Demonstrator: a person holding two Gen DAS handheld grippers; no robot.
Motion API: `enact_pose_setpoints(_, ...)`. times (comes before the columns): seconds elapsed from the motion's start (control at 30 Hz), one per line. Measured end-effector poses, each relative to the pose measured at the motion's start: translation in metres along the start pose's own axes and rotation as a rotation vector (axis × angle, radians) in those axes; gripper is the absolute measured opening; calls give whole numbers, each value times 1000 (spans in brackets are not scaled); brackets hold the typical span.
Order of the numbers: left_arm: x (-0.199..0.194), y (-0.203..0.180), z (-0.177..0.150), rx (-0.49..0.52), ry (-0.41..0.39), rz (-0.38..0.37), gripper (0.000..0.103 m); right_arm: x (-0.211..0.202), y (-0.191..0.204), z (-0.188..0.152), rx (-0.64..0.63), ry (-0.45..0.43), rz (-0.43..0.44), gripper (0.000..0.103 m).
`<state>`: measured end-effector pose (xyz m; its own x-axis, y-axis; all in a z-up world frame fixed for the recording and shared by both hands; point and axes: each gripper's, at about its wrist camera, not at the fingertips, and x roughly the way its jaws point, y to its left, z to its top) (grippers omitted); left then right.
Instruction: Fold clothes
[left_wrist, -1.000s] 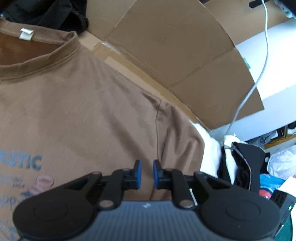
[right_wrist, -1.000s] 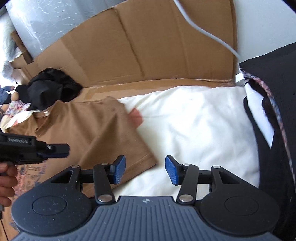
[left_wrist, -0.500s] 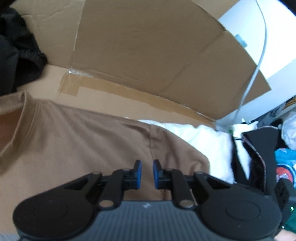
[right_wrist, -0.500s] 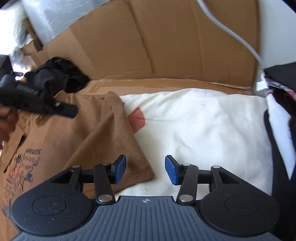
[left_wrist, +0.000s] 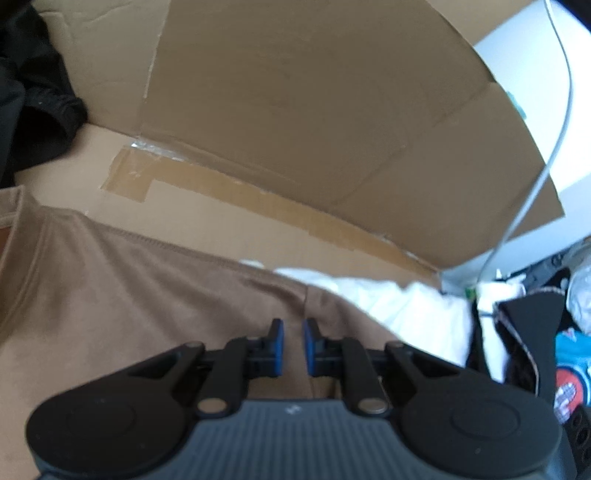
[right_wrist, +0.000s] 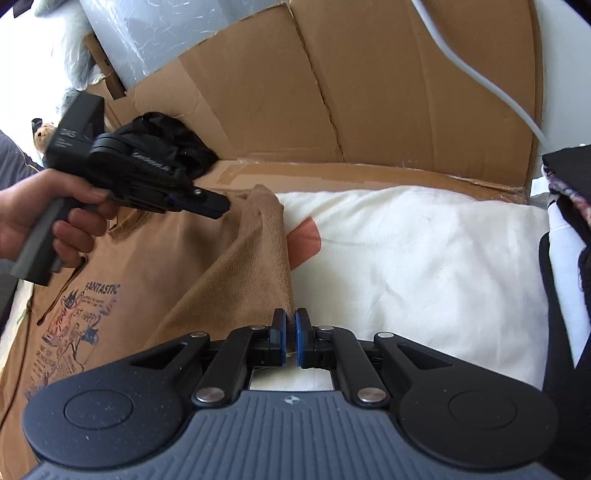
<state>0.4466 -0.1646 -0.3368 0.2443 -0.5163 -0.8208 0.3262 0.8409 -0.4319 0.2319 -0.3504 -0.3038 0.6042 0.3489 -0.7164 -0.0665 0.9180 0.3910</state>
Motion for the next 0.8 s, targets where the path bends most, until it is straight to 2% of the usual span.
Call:
enact_pose_setpoints(0.03, 3, -4, 1, 19, -8, 19, 6, -1, -1, 1, 8, -1, 5, 5)
enact_pose_setpoints(0.3, 34, -17, 11, 25, 22, 73, 3, -8, -5, 9, 47, -35, 105, 4)
enact_pose_setpoints(0.47, 50, -22, 8, 72, 28, 117, 2, -12, -10, 12, 92, -40, 166, 3)
enact_pose_setpoints(0.6, 44, -22, 14, 64, 44, 97, 1, -14, -14, 16, 137, -55, 191, 3)
enact_pose_setpoints(0.8, 1, -14, 14, 78, 37, 38, 2, -17, -11, 28, 188, -95, 215, 3)
